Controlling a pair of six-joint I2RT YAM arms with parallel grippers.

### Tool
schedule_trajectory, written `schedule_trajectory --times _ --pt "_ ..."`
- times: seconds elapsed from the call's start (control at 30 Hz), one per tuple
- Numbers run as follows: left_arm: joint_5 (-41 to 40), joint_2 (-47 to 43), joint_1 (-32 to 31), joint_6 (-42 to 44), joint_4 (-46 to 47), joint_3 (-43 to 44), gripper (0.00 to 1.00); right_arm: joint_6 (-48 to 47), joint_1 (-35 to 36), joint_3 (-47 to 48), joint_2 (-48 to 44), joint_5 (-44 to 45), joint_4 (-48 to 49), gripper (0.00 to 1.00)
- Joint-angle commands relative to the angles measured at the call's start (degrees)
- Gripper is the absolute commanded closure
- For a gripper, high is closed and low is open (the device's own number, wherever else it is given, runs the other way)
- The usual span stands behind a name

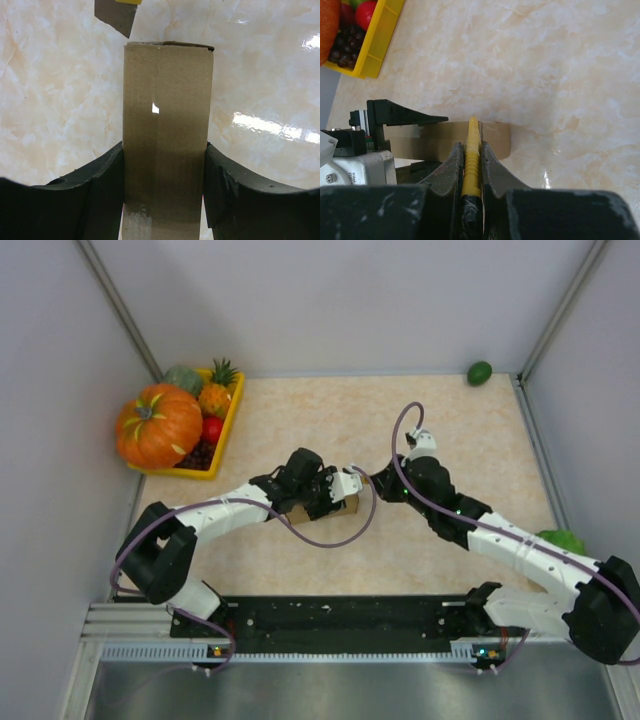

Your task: Unpack the express box

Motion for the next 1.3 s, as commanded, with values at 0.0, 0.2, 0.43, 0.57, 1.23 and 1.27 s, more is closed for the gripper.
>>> schedule_trajectory --times 0.0,0.2,0.43,0.57,1.23,1.27 --pt "-1.1 1.3 -0.2 0.4 -5.1 -1.7 0.62 -0.9 -0.6 1.0 0.8 1.1 1.0 1.0" --pt "-1.2 1.7 -0.2 0.2 -5.2 -1.5 0.62 -1.2 -0.6 1.2 1.4 1.2 1.0 1.0" --pt "-1.0 1.9 -0.1 0.1 -5.3 -1.4 0.63 -1.3 -0.6 1.0 2.1 1.0 1.0 1.0" --pt "-0.9 1.8 -0.1 0.1 -5.2 -1.5 0.63 -1.1 -0.6 0.6 2.9 0.2 1.2 1.0" --pt "-1.4 2.9 0.5 -3.3 -5.5 0.0 0.66 -0.6 -0.6 -3.6 4.2 -7.5 1.0 1.0" --pt "-1.4 3.0 0.8 -3.5 -5.5 0.1 0.67 -0.5 -0.6 -3.8 4.0 -8.0 -0.5 1.0"
